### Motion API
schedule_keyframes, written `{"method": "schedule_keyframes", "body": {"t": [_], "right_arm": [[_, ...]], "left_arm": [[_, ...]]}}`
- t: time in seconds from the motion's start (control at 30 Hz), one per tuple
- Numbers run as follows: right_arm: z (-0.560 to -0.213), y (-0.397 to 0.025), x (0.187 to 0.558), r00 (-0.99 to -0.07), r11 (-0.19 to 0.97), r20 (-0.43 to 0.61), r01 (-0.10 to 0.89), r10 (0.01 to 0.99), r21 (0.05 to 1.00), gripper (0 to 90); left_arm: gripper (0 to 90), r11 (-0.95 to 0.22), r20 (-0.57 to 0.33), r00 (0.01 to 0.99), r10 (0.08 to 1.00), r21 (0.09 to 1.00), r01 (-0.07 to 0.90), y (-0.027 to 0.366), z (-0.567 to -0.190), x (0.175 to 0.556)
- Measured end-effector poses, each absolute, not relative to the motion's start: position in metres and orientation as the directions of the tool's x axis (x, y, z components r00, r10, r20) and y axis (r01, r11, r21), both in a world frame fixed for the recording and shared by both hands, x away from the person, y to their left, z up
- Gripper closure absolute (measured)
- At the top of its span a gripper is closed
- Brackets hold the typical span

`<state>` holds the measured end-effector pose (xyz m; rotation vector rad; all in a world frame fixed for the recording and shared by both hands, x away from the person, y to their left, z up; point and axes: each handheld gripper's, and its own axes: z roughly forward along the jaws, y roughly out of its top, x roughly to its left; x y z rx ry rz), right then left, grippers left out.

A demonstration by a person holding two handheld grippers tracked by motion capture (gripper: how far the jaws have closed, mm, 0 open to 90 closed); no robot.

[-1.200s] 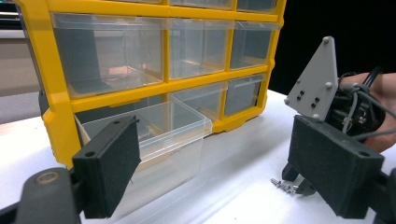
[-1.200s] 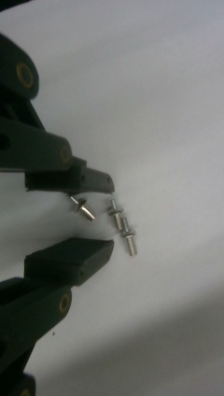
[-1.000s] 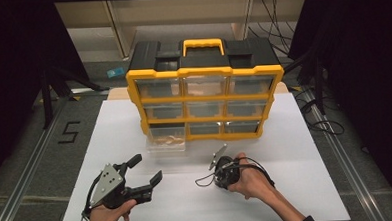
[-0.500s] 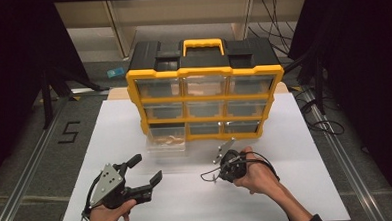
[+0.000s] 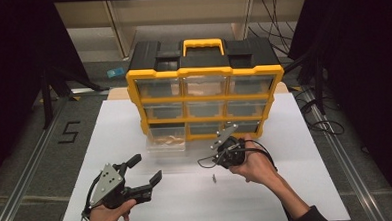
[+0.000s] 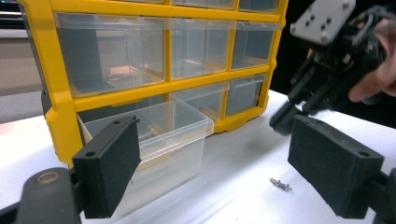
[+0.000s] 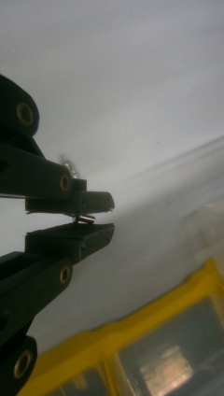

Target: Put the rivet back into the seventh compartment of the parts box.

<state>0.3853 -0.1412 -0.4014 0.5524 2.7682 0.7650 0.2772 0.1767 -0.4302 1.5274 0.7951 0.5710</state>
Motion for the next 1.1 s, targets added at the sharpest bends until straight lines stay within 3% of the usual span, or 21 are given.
{"method": "schedule_keyframes", "body": {"t": [0.23,1.1], "right_arm": [[-0.383,-0.133,0.395,-0.893,0.749,-0.109,0.293,0.436,0.595,83.0],[-0.36,-0.096,0.418,-0.883,0.706,-0.159,0.232,0.441,0.669,82.9]], "left_arm": [[16.4,-0.001,-0.098,0.637,0.764,0.988,0.154,0.177,-0.43,0.277],[16.5,0.0,-0.099,0.637,0.764,0.988,0.153,0.177,-0.43,0.277]]}}
